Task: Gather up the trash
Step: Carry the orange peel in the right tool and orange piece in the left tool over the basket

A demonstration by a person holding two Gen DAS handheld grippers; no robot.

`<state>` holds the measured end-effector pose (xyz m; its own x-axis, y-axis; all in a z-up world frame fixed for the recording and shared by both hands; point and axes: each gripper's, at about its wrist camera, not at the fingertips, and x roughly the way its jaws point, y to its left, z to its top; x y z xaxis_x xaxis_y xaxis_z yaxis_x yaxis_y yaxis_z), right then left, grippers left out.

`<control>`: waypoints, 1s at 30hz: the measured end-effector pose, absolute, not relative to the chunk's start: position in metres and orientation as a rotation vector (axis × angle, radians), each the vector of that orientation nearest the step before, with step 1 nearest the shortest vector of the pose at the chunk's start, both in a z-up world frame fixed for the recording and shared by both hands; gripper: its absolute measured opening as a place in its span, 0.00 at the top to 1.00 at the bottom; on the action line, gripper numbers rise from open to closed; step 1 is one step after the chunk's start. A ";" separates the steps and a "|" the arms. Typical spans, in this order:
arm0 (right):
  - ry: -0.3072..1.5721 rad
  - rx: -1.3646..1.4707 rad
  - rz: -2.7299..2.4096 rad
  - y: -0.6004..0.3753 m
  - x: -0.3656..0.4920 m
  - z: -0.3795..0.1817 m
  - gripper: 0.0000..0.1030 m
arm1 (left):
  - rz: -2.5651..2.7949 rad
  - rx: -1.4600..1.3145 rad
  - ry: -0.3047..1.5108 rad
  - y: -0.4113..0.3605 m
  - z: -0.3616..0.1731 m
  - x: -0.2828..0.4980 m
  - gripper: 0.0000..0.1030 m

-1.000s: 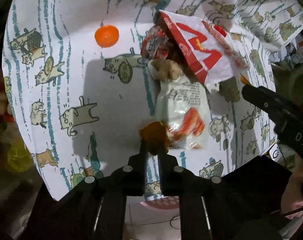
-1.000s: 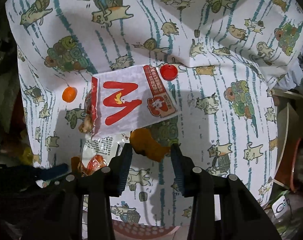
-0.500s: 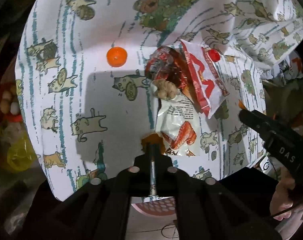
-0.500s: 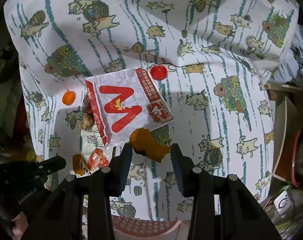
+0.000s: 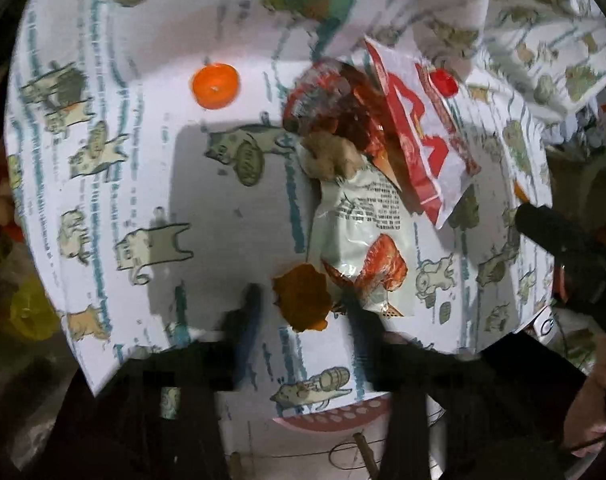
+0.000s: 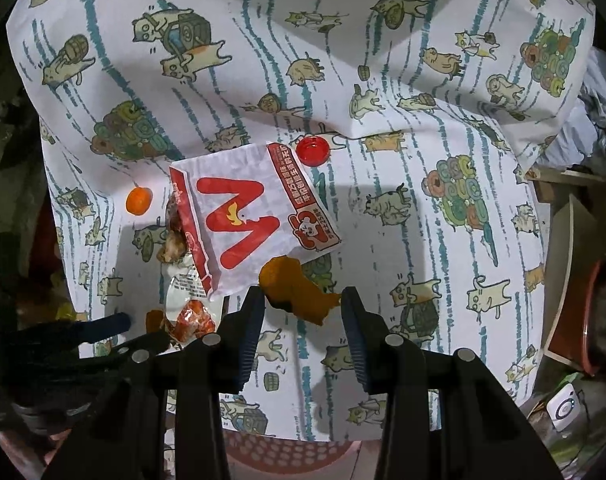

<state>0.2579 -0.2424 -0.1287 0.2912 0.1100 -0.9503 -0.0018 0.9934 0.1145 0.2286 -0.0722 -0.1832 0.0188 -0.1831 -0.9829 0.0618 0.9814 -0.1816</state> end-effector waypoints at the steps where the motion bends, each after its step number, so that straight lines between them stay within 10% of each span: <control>1: 1.274 0.094 0.078 -0.242 0.258 -0.128 0.59 | -0.188 -0.089 1.531 -0.074 -0.184 0.229 0.73; 30: 0.941 0.114 0.238 -0.216 0.127 -0.017 0.59 | -0.073 -0.093 0.953 -0.010 -0.002 0.133 0.76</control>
<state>0.1267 -0.2157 -0.0170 0.5653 0.2510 -0.7857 -0.1521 0.9680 0.1998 0.1327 -0.0103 -0.0022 0.5771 -0.1034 -0.8101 0.0211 0.9935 -0.1117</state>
